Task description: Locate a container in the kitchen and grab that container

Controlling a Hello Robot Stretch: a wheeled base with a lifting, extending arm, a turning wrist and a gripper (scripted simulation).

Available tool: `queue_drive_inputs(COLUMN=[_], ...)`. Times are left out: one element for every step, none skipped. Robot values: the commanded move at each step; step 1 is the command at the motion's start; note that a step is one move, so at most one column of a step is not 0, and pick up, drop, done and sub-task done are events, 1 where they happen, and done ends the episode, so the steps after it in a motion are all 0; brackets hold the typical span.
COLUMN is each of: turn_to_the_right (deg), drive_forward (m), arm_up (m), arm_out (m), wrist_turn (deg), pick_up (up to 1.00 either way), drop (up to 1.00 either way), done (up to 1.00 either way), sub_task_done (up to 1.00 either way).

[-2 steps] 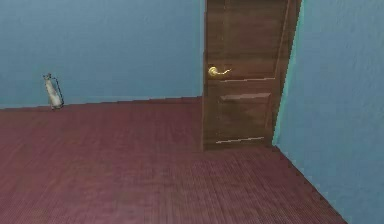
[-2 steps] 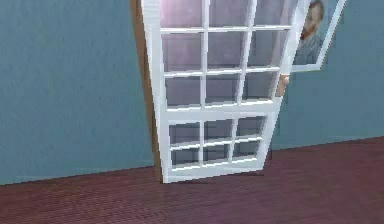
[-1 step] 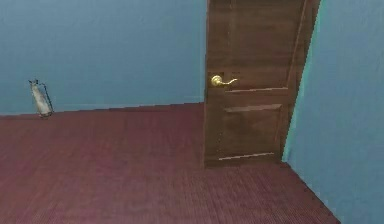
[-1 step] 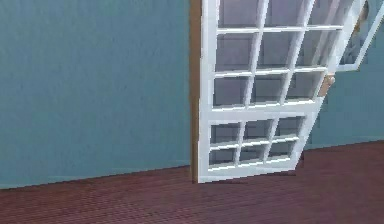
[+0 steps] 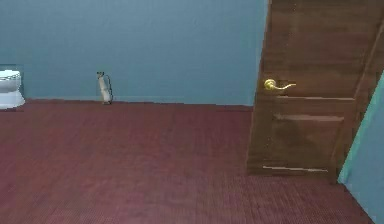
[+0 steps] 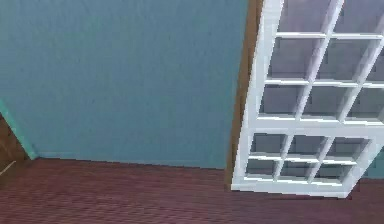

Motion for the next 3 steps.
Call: queue_drive_inputs(turn_to_the_right=[0.0,-9.0,0.0], drive_forward=[1.00,0.00,0.35], arm_up=[0.00,0.00,0.00], arm_out=[0.00,0.00,0.00], wrist_turn=[0.0,0.0,0.0], pick_up=[0.00,0.00,0.00], drop=[0.00,0.00,0.00], done=[0.00,0.00,0.00], sub_task_done=[0.00,0.00,0.00])
